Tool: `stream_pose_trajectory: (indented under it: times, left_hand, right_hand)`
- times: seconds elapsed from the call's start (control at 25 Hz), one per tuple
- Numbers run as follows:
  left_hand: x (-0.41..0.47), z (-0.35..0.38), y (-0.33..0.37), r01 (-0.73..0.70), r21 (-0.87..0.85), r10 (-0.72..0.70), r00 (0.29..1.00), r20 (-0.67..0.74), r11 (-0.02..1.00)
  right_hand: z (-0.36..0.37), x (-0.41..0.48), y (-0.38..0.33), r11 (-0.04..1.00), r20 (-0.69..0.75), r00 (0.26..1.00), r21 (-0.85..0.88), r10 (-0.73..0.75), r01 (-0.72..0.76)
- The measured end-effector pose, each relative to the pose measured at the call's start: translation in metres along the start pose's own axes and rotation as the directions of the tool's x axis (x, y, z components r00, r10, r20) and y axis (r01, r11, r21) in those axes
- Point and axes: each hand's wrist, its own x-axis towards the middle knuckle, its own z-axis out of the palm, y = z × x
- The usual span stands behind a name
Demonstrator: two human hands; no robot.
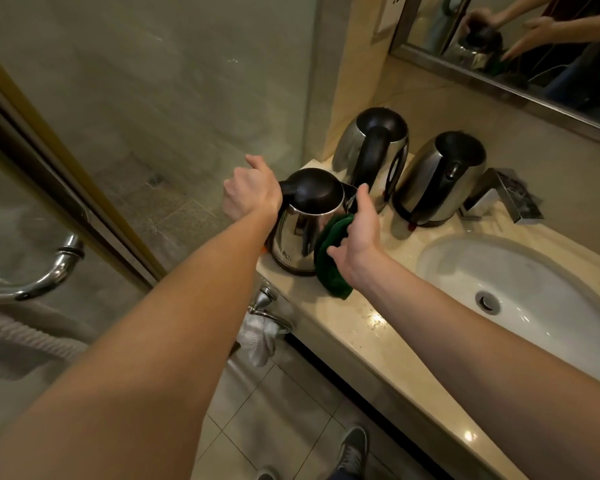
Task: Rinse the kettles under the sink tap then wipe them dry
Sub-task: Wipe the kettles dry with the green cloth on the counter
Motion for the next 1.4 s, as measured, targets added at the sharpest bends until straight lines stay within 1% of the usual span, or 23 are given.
stream_pose_trajectory:
  times: [0.16,0.36,0.48,0.6,0.68,0.76,0.88,0.96,1.04,1.08,1.12,1.16,1.24,1.28,1.32,1.36,1.4]
  left_hand:
    - [-0.006,-0.009,-0.005,0.029,0.036,-0.029,0.999,0.013,0.999]
    - [-0.009,-0.011,-0.01,0.105,0.071,-0.106,0.994,0.011,0.992]
    - [-0.007,-0.009,-0.012,0.112,0.1,-0.12,0.989,0.084,0.989]
    - [0.001,-0.011,-0.018,0.166,0.026,-0.168,0.969,0.18,0.986]
    - [0.004,-0.015,-0.019,0.227,-0.05,-0.21,0.95,0.23,0.973]
    - [0.005,-0.017,-0.018,0.274,-0.11,-0.24,0.937,0.253,0.955]
    - [0.005,-0.016,-0.019,0.301,-0.171,-0.249,0.93,0.271,0.938]
    - [0.006,-0.013,-0.021,0.328,-0.221,-0.259,0.921,0.292,0.919]
    - [0.007,-0.012,-0.022,0.337,-0.231,-0.264,0.919,0.294,0.913]
    - [0.007,-0.012,-0.022,0.328,-0.222,-0.258,0.921,0.292,0.918]
    - [0.007,-0.012,-0.021,0.316,-0.217,-0.25,0.926,0.284,0.924]
    - [0.006,-0.013,-0.021,0.311,-0.208,-0.247,0.927,0.282,0.927]
    - [0.007,-0.011,-0.021,0.296,-0.173,-0.244,0.932,0.269,0.94]
    - [0.008,-0.009,-0.022,0.28,-0.154,-0.233,0.936,0.264,0.948]
    - [0.008,-0.008,-0.023,0.272,-0.151,-0.225,0.937,0.268,0.95]
    - [0.01,-0.006,-0.024,0.26,-0.144,-0.216,0.94,0.264,0.955]
    - [0.009,-0.005,-0.023,0.25,-0.136,-0.209,0.943,0.257,0.959]
  right_hand:
    - [0.0,0.003,0.002,0.999,0.026,0.999,-0.008,0.044,-0.043]
    - [0.01,0.014,-0.002,1.0,0.036,0.999,0.001,0.016,-0.016]
    - [0.011,0.01,-0.002,0.999,0.068,0.997,-0.039,-0.024,0.026]
    - [0.016,-0.002,0.008,0.985,0.139,0.984,-0.118,-0.111,0.127]
    - [0.023,-0.009,0.017,0.956,0.181,0.967,-0.204,-0.177,0.213]
    - [0.036,-0.013,0.022,0.913,0.193,0.954,-0.299,-0.228,0.279]
    - [0.061,-0.018,0.02,0.821,0.183,0.95,-0.477,-0.255,0.312]
    - [0.064,-0.017,0.021,0.791,0.223,0.934,-0.498,-0.28,0.356]
    - [0.061,-0.018,0.026,0.753,0.271,0.914,-0.519,-0.303,0.403]
    - [0.055,-0.019,0.029,0.702,0.311,0.899,-0.563,-0.308,0.435]
    - [0.044,-0.017,0.033,0.622,0.369,0.876,-0.618,-0.312,0.482]
    - [0.03,-0.015,0.037,0.504,0.444,0.842,-0.675,-0.306,0.539]
    - [0.005,-0.008,0.041,0.183,0.586,0.773,-0.755,-0.242,0.63]
    - [-0.003,-0.004,0.041,0.029,0.634,0.747,-0.758,-0.202,0.652]
    - [-0.008,0.0,0.04,-0.083,0.664,0.728,-0.746,-0.173,0.661]
    - [-0.012,0.002,0.04,-0.165,0.683,0.711,-0.73,-0.165,0.663]
    - [-0.014,0.004,0.041,-0.203,0.688,0.703,-0.725,-0.178,0.658]
